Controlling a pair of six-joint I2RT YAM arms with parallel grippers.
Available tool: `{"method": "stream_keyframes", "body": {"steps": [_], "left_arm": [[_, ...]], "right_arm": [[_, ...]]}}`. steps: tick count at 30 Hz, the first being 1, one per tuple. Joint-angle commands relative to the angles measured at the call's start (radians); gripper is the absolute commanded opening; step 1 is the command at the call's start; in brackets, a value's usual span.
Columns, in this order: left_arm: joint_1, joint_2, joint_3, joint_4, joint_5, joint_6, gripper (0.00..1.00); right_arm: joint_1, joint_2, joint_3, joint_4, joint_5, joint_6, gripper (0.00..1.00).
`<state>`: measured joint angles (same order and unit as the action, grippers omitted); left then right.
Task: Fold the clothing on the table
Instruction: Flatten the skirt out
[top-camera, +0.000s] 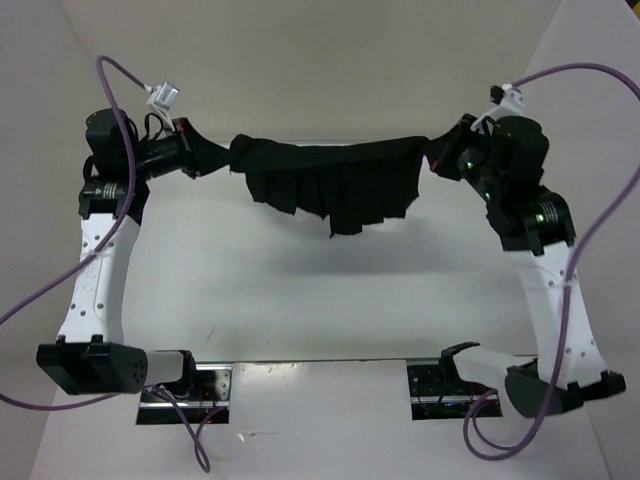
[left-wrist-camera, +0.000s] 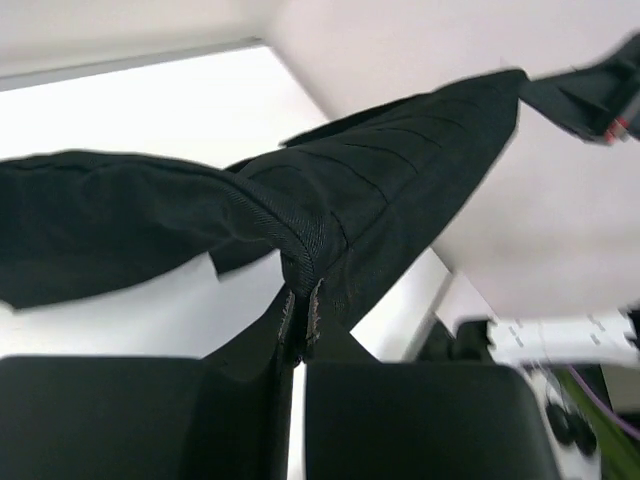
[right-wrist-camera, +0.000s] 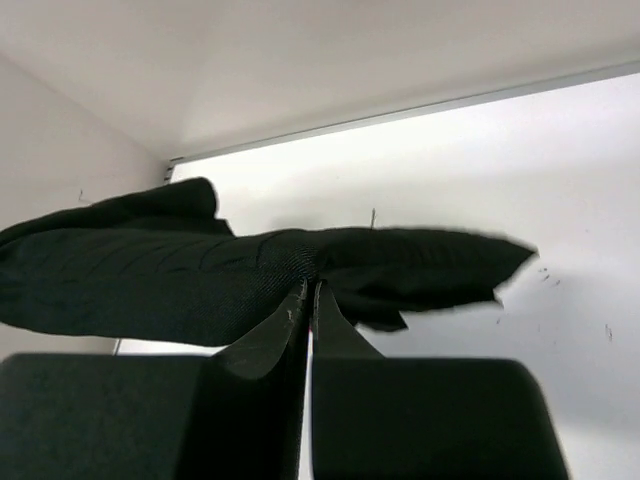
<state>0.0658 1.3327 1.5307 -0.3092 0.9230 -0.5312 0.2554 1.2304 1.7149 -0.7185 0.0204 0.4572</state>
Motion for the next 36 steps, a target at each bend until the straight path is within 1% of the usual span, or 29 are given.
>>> {"method": "stream_keyframes", "body": {"steps": [1,2,5,6,8,10,12,13,14,15,16,17,18,19,20,21,22,23,24,25,26,30,33,34,36], "left_arm": [[-0.001,-0.068,-0.07,0.071,0.166,-0.001,0.0],[-0.001,-0.126,-0.07,0.059,0.184,0.011,0.0],[-0.001,-0.211,-0.106,0.016,0.238,0.04,0.0],[-0.001,-0.26,-0.115,0.004,0.266,0.025,0.0],[-0.001,-0.315,-0.128,-0.02,0.287,0.025,0.01],[-0.001,-0.339,-0.141,-0.076,0.242,0.025,0.03],[-0.001,-0.339,-0.18,-0.073,0.193,0.025,0.04],[-0.001,-0.307,-0.197,-0.062,0.165,-0.007,0.04],[-0.001,-0.279,-0.211,-0.048,0.143,-0.016,0.04],[-0.001,-0.245,-0.222,-0.048,0.128,-0.016,0.04],[-0.001,-0.16,-0.222,-0.048,0.116,-0.026,0.04],[-0.001,-0.111,-0.222,-0.062,0.099,-0.026,0.04],[-0.001,-0.063,-0.202,-0.071,0.059,-0.026,0.04],[0.011,0.035,-0.167,-0.071,0.034,-0.026,0.04],[0.011,0.081,-0.147,-0.071,0.022,-0.026,0.04],[0.02,0.167,-0.118,-0.071,0.022,-0.026,0.04],[0.02,0.207,-0.08,-0.071,0.022,-0.036,0.04],[0.02,0.239,0.013,-0.071,0.022,-0.036,0.04],[0.02,0.29,0.064,-0.071,0.022,-0.052,0.04],[0.02,0.308,0.121,-0.083,0.022,-0.064,0.04],[0.02,0.321,0.232,-0.094,0.022,-0.064,0.04],[0.039,0.332,0.383,-0.128,0.011,-0.064,0.04],[0.049,0.306,0.353,-0.128,0.011,-0.064,0.05],[0.049,0.296,0.289,-0.114,0.011,-0.064,0.05],[0.049,0.267,0.194,-0.097,0.011,-0.064,0.05]], "right_arm": [[-0.018,-0.115,-0.072,0.002,0.004,-0.048,0.0],[-0.018,-0.19,-0.102,0.013,-0.008,-0.061,0.0],[-0.018,-0.287,-0.139,0.002,-0.019,-0.081,0.0],[-0.018,-0.333,-0.14,-0.007,-0.03,-0.081,0.0],[-0.018,-0.362,-0.149,-0.034,-0.045,-0.081,0.0],[-0.018,-0.373,-0.161,-0.05,-0.045,-0.081,0.0],[-0.018,-0.356,-0.196,-0.05,-0.045,-0.081,0.0],[-0.027,-0.341,-0.228,-0.05,-0.045,-0.081,0.0],[-0.027,-0.321,-0.242,-0.014,-0.056,-0.069,0.0],[-0.036,-0.269,-0.257,0.004,-0.069,-0.069,0.0],[-0.036,-0.237,-0.271,0.02,-0.098,-0.069,0.0],[-0.065,-0.203,-0.271,0.062,-0.121,-0.069,0.0],[-0.079,-0.128,-0.271,0.082,-0.144,-0.069,0.0],[-0.088,-0.093,-0.262,0.1,-0.154,-0.069,0.0],[-0.088,-0.053,-0.25,0.131,-0.154,-0.078,0.0],[-0.102,0.028,-0.203,0.14,-0.154,-0.087,0.0],[-0.102,0.065,-0.174,0.14,-0.154,-0.088,0.0],[-0.117,0.102,-0.138,0.151,-0.154,-0.098,0.0],[-0.134,0.139,-0.056,0.151,-0.154,-0.098,0.0],[-0.134,0.197,-0.011,0.151,-0.163,-0.11,0.0],[-0.146,0.219,0.074,0.142,-0.163,-0.111,0.0],[-0.156,0.258,0.21,0.117,-0.154,-0.134,0.0],[-0.156,0.248,0.195,0.091,-0.163,-0.143,0.0],[-0.156,0.23,0.172,0.091,-0.172,-0.143,0.0],[-0.156,0.205,0.057,0.091,-0.194,-0.143,0.0]]}}
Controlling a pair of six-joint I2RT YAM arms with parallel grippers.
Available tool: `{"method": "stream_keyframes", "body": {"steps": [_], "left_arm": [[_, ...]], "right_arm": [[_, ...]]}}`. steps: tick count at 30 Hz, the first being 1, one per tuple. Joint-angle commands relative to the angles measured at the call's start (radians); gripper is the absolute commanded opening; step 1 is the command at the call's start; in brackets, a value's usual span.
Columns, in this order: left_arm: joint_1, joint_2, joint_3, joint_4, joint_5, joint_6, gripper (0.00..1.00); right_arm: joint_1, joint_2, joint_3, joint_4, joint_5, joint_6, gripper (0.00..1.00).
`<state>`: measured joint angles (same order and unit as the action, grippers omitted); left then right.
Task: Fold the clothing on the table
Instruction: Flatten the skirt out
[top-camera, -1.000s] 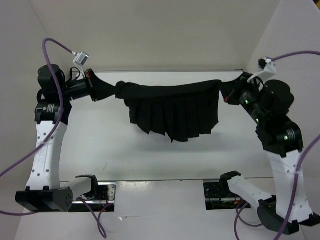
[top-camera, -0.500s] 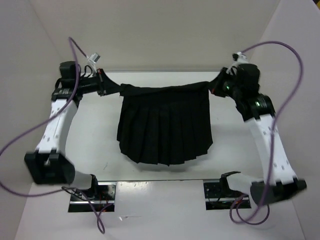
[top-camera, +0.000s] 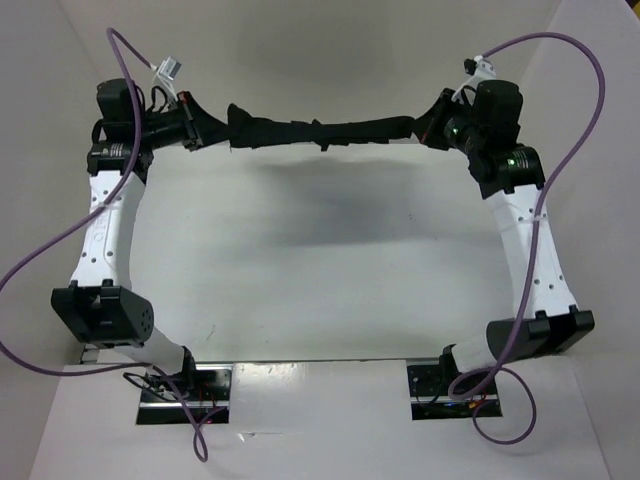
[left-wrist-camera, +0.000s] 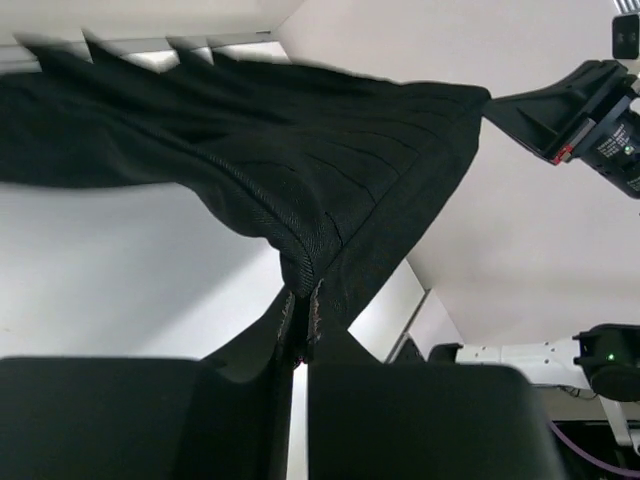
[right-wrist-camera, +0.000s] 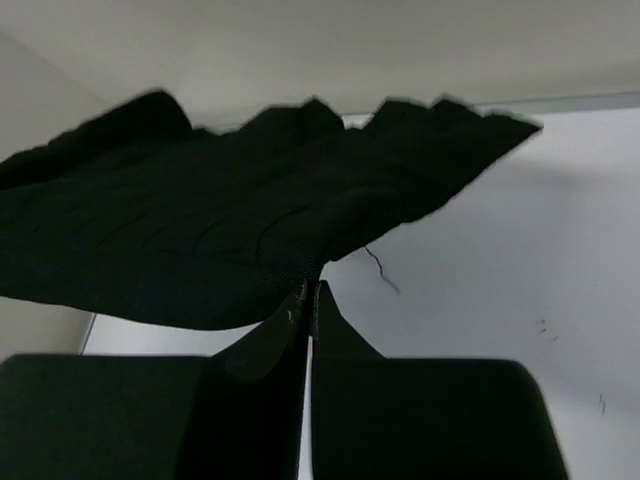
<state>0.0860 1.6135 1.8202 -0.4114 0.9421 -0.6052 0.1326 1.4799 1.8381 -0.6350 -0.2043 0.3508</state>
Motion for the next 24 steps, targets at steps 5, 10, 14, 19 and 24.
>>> {"method": "stream_keyframes", "body": {"steps": [5,10,14,19,24], "left_arm": [[0.029,-0.093,-0.482,0.005,-0.055,0.051,0.05],[0.029,-0.223,-0.899,-0.053,-0.086,0.074,0.05],[0.02,-0.374,-1.006,-0.225,-0.1,0.101,0.05],[0.02,-0.472,-0.989,-0.322,-0.137,0.091,0.07],[0.02,-0.356,-0.946,-0.192,-0.147,0.03,0.08]], "right_arm": [[-0.033,-0.161,-0.462,0.008,-0.055,0.023,0.0],[0.013,-0.343,-0.758,-0.161,-0.159,0.099,0.0],[0.056,-0.469,-0.812,-0.357,-0.159,0.192,0.0],[0.056,-0.524,-0.821,-0.466,-0.181,0.254,0.0],[0.047,-0.446,-0.794,-0.422,-0.09,0.249,0.0]]}}
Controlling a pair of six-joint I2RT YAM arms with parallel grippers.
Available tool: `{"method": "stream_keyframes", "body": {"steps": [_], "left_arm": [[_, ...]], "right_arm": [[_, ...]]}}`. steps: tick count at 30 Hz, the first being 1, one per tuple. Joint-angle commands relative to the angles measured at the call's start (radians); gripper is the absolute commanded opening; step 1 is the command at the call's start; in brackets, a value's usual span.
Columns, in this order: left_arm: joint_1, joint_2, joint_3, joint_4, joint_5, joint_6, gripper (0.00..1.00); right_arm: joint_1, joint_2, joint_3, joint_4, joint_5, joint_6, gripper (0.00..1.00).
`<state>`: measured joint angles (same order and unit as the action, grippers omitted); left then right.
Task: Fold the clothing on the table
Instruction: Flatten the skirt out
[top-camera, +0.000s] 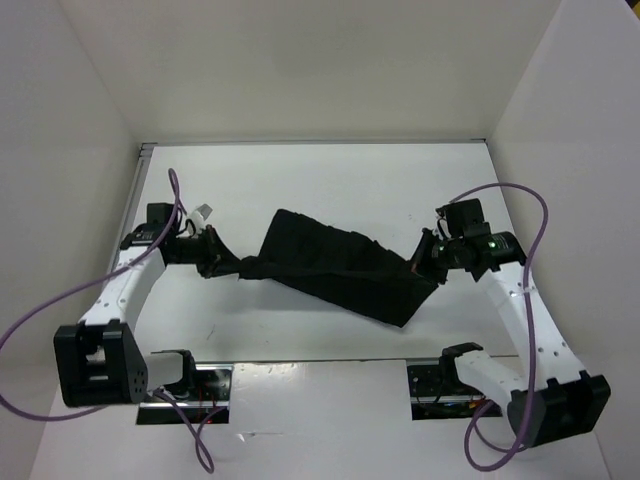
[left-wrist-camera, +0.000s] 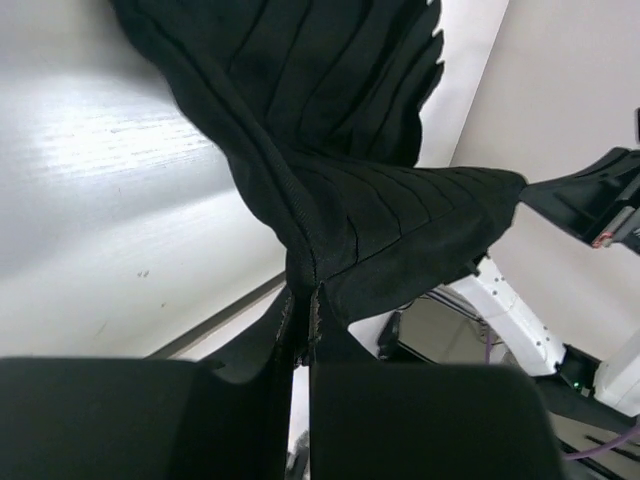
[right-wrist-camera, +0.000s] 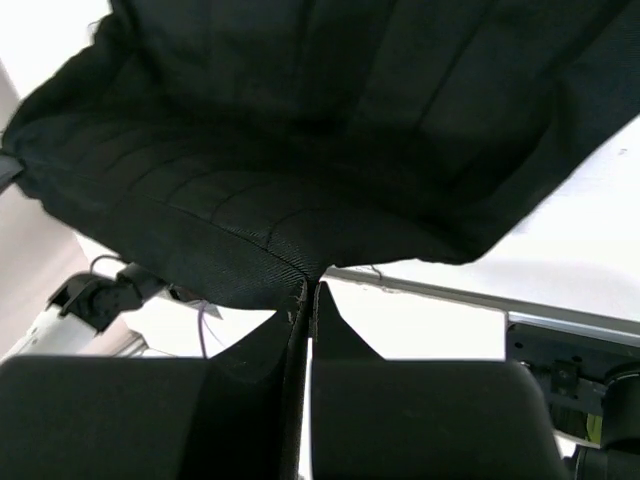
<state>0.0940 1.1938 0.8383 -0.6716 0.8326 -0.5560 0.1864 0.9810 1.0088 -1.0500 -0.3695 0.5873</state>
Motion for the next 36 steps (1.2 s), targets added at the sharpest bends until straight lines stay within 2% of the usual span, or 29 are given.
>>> {"method": "stream_keyframes", "body": {"steps": [1,3,7,10,13,16,22,27,29,31,33,34,36], "left_arm": [[0.003,0.125,0.071,0.108,-0.038,-0.033,0.08],[0.003,0.205,0.117,0.139,-0.027,-0.044,0.08],[-0.017,0.236,0.218,0.162,-0.041,-0.064,0.09],[-0.017,0.236,0.228,0.152,-0.061,-0.073,0.2],[-0.046,0.282,0.245,0.204,-0.05,-0.1,0.24],[-0.091,0.34,0.303,0.214,-0.05,-0.101,0.24],[-0.114,0.328,0.338,0.201,-0.127,-0.111,0.09],[-0.114,0.257,0.24,0.201,-0.164,-0.111,0.06],[-0.114,0.245,0.216,0.201,-0.164,-0.111,0.14],[-0.114,0.245,0.202,0.201,-0.164,-0.088,0.3],[-0.114,0.245,0.191,0.17,-0.197,-0.062,0.33],[-0.114,0.245,0.177,0.17,-0.207,-0.062,0.35],[-0.114,0.234,0.165,0.147,-0.246,-0.047,0.36]], "right_arm": [[-0.018,0.082,0.036,0.002,0.098,0.003,0.0],[-0.018,0.103,0.036,0.031,0.109,0.003,0.0],[-0.018,0.136,0.063,0.05,0.139,0.003,0.0],[-0.018,0.157,0.09,0.013,0.22,0.023,0.0],[-0.018,0.145,0.08,-0.007,0.247,0.051,0.0],[-0.018,0.13,0.053,-0.016,0.247,0.071,0.0],[-0.018,0.142,0.057,-0.015,0.314,0.062,0.0],[-0.018,0.28,0.164,0.045,0.352,0.025,0.0],[-0.018,0.309,0.177,0.045,0.342,0.016,0.0],[-0.018,0.309,0.188,0.045,0.333,-0.004,0.0],[-0.018,0.318,0.188,-0.004,0.319,-0.015,0.0],[-0.007,0.309,0.174,-0.021,0.319,-0.015,0.03],[-0.007,0.28,0.165,-0.101,0.31,-0.015,0.2]]}}
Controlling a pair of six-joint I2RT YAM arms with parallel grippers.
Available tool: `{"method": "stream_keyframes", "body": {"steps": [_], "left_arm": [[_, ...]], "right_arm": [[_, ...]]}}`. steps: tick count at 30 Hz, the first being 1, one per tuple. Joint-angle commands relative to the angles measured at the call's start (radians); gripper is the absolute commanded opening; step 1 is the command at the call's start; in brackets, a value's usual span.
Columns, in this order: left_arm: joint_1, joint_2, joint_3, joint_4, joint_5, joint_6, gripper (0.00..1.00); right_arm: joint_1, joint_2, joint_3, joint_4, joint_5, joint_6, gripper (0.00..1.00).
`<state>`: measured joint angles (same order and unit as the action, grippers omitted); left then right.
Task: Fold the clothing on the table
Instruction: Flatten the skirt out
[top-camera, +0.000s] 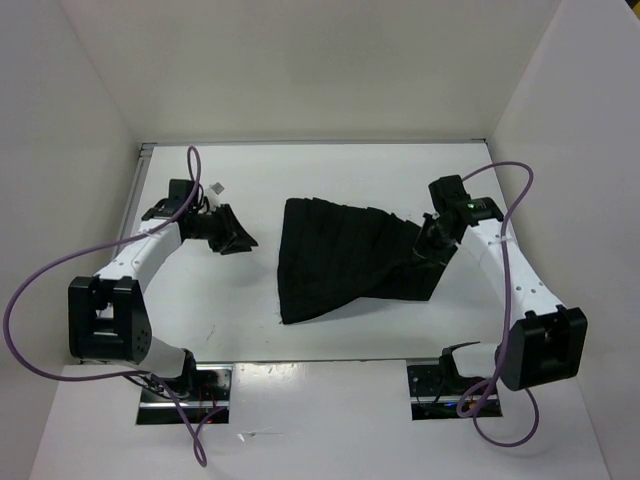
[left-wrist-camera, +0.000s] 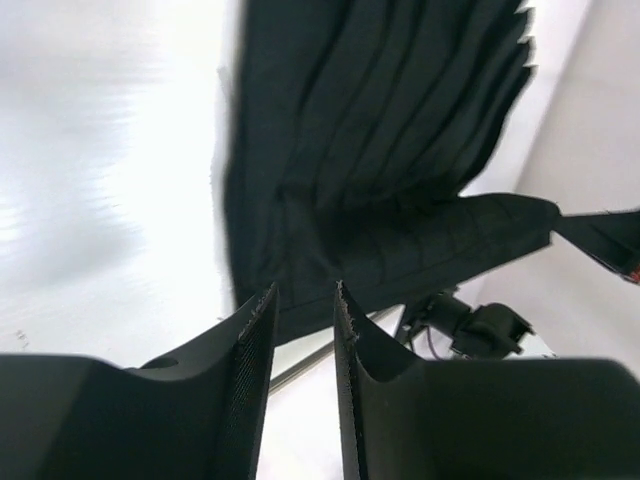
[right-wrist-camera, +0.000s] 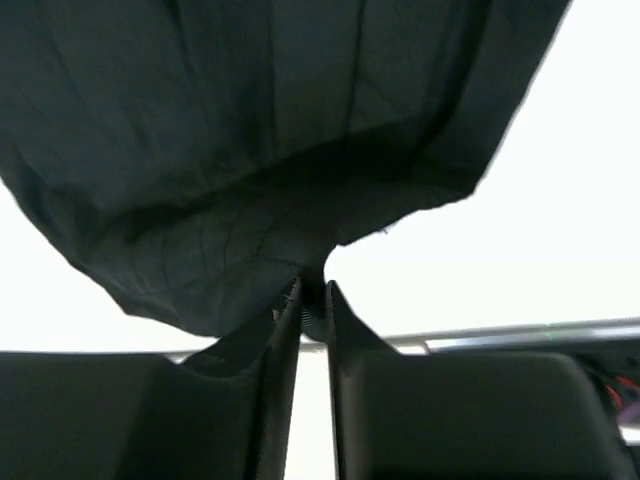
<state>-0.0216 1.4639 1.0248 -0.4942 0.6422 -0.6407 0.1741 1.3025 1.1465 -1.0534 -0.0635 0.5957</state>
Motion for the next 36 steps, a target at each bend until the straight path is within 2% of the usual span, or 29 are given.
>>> {"method": "stream_keyframes", "body": {"steps": [1,3,6,9,10,13,14,16,20,26,36], "left_arm": [[0.002,-0.036,-0.022,-0.043,-0.056,0.05,0.36],[0.002,-0.036,-0.031,-0.043,-0.07,0.05,0.36],[-0.011,0.005,0.006,-0.015,-0.07,0.059,0.36],[-0.046,0.152,0.127,0.0,-0.017,0.101,0.32],[-0.072,0.185,0.162,0.011,0.009,0.11,0.31],[-0.115,0.304,0.302,0.029,0.042,0.139,0.17],[-0.139,0.37,0.337,0.029,0.054,0.16,0.09],[-0.176,0.439,0.449,0.019,0.076,0.191,0.03],[-0.199,0.59,0.572,0.002,0.058,0.205,0.0],[-0.199,0.665,0.59,0.023,-0.065,0.187,0.0],[-0.184,0.705,0.457,0.057,-0.226,0.083,0.0]], "right_arm": [[0.005,-0.061,0.027,-0.129,0.013,-0.005,0.22],[0.05,-0.11,0.064,-0.209,0.062,0.041,0.23],[0.05,-0.17,0.096,-0.247,0.1,0.09,0.26],[0.05,-0.16,0.059,-0.206,0.113,0.119,0.22],[0.05,-0.151,0.046,-0.166,0.113,0.14,0.19],[0.05,-0.129,-0.039,-0.016,0.103,0.15,0.05],[0.038,-0.108,-0.077,0.018,0.091,0.162,0.0],[0.028,-0.02,-0.109,0.125,0.082,0.162,0.0],[0.028,0.134,-0.12,0.256,0.073,0.171,0.0],[-0.001,0.38,-0.07,0.355,0.027,0.148,0.0],[-0.01,0.659,0.172,0.388,-0.021,0.107,0.0]]}}
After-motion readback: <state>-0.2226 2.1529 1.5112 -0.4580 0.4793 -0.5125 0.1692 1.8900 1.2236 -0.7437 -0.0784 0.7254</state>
